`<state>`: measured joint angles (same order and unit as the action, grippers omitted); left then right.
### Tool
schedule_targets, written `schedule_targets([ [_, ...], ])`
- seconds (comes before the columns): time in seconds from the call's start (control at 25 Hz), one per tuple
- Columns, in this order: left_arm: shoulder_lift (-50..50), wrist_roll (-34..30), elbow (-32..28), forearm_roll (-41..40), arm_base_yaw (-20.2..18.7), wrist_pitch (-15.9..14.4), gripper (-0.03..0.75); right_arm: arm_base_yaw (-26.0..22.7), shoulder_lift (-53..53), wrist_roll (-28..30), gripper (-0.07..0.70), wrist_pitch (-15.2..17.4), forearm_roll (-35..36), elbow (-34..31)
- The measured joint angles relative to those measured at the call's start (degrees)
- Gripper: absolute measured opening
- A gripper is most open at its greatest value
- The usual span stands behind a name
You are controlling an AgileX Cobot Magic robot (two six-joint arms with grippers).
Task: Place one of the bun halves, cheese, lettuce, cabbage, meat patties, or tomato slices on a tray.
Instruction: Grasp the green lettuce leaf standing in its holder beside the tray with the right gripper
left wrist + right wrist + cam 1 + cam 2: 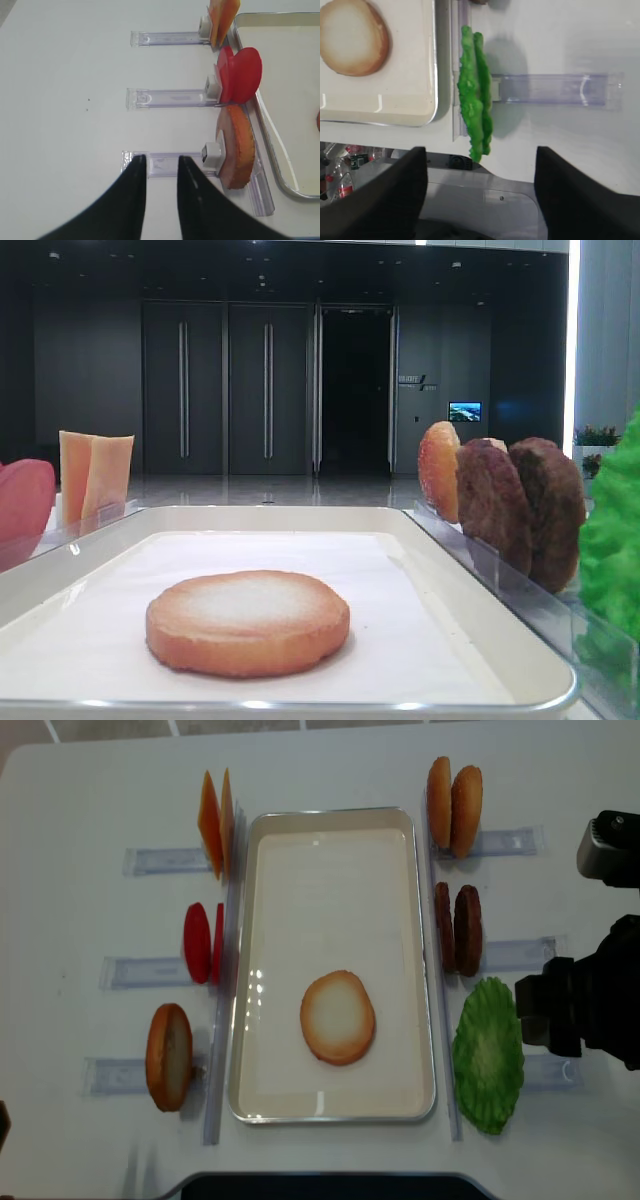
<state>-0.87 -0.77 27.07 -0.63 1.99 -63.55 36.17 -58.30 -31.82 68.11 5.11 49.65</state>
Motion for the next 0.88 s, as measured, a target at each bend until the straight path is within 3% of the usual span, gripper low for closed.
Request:
schedule_targets([
  [0.2,0.0,0.0,0.0,0.0,0.0,0.0,0.160,4.6,-0.9,-4.4,0.468,-2.5,-2.8,0.0],
  [0.88,0.0,0.0,0.0,0.0,0.0,0.0,0.160,5.0,-13.7,-2.1,0.468,-7.8,-4.2,0.1],
])
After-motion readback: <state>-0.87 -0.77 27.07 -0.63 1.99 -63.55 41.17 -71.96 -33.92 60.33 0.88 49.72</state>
